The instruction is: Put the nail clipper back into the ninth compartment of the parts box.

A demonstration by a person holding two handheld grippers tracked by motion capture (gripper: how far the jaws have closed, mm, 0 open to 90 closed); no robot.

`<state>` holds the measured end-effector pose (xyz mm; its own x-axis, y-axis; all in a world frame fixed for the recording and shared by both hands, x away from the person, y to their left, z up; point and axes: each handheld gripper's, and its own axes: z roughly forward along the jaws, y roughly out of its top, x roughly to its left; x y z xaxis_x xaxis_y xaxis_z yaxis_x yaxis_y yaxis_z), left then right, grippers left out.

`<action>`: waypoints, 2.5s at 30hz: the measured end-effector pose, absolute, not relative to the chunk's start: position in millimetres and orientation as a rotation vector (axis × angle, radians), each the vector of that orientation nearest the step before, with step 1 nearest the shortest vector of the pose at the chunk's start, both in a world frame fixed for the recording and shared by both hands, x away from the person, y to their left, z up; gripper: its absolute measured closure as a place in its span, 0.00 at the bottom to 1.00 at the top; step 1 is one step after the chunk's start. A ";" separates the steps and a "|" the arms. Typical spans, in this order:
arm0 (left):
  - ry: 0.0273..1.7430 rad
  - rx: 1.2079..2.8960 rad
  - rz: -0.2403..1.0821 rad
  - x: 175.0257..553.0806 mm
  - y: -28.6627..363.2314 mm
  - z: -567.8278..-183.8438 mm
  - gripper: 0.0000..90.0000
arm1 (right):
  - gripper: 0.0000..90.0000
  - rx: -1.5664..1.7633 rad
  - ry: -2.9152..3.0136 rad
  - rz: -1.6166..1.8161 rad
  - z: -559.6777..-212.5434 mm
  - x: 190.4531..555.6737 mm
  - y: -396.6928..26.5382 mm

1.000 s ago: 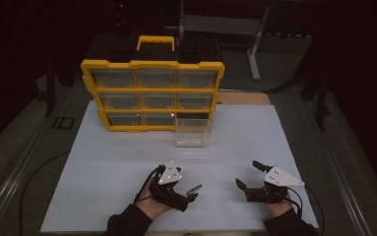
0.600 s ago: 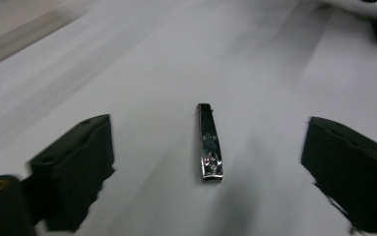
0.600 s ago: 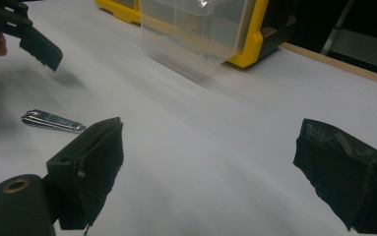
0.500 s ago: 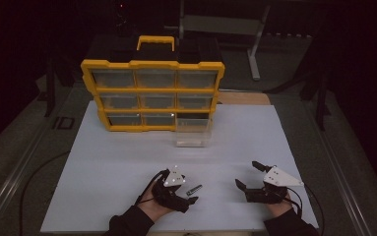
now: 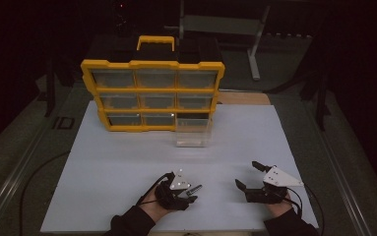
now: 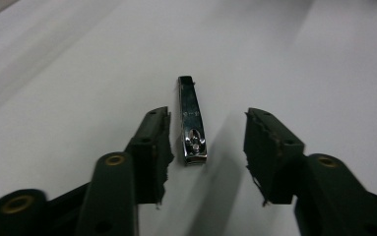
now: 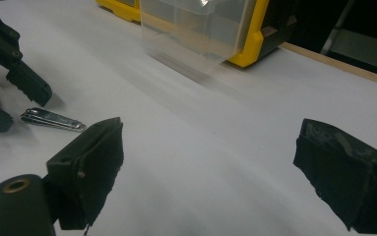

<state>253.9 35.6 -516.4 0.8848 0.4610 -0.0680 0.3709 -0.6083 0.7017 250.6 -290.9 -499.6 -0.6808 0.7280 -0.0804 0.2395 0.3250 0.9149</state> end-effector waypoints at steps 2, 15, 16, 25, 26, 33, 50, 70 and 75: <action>0.599 2.299 0.137 255.1 34.5 -516.9 0.65 | 0.12 0.850 2.110 1.335 -499.5 250.5 -290.7; 0.654 2.345 0.147 259.2 24.2 -514.8 0.77 | 0.12 0.850 2.111 1.331 -499.7 250.5 -290.7; 0.661 2.352 0.155 259.0 22.9 -514.2 0.77 | 0.12 0.849 2.110 1.331 -499.6 250.5 -290.7; 0.729 2.409 0.155 261.7 14.6 -509.5 0.82 | 0.12 0.843 2.112 1.327 -499.7 250.5 -289.9; 0.733 2.409 0.154 261.8 14.6 -509.7 0.82 | 0.13 0.843 2.113 1.328 -499.6 250.3 -289.7; 0.713 2.459 0.162 264.0 10.3 -507.0 0.88 | 0.13 0.833 2.118 1.319 -499.5 250.3 -288.5; 0.647 2.465 0.118 271.9 23.0 -496.6 0.89 | 0.13 0.840 2.107 1.332 -498.9 250.5 -290.3; 0.578 2.498 0.105 272.9 46.4 -479.5 0.89 | 0.13 0.840 2.108 1.338 -498.7 250.8 -290.0; 0.535 2.510 0.086 272.9 50.9 -473.7 0.89 | 0.13 0.839 2.107 1.339 -498.7 250.7 -289.7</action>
